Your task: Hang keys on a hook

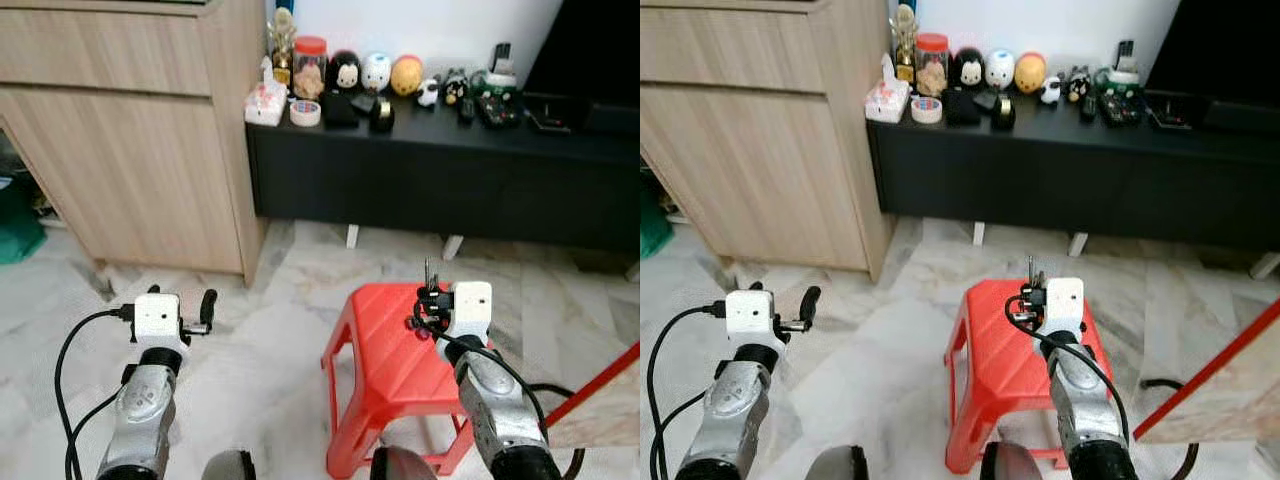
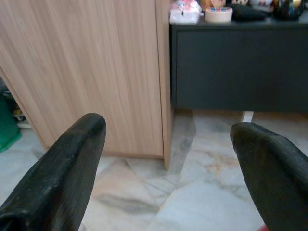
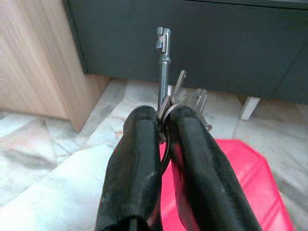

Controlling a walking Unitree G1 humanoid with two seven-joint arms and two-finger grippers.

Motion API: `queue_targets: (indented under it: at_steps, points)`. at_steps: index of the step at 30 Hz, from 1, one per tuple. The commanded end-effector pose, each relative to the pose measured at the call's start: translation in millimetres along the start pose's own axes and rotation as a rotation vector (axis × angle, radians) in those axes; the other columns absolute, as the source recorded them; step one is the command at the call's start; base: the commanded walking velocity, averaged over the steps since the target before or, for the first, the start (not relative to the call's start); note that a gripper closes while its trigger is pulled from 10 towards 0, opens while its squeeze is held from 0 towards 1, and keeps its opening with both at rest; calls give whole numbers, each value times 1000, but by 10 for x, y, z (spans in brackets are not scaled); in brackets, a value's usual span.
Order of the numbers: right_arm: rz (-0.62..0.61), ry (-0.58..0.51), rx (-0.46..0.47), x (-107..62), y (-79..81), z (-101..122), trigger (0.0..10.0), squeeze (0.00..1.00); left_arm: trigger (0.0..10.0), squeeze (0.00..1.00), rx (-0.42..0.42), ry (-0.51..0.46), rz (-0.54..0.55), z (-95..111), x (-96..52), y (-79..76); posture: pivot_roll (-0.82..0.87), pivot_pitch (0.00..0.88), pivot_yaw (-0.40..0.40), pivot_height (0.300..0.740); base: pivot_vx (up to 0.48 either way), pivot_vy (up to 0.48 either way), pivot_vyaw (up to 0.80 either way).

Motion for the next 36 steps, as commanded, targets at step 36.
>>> queue_targets:
  at_steps: [36]
  points:
    - [724, 408, -609, -262, 457, -204, 10000, 0, 10000, 0, 459, -98, -1134, 362, -522, -1435, 82, 0, -115, 713, 0, 0, 0]
Point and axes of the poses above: a point about 5 cm out from each wrist's last joint towards the gripper, its own x axis pointing out of the wrist towards the gripper, its own z axis along the axis of the wrist's last joint, y = z × x, the point moved 5 cm from there along x, pointing out of the wrist towards the gripper, and after that the axes turned 2 degrees about x, right-handed, at the moved point
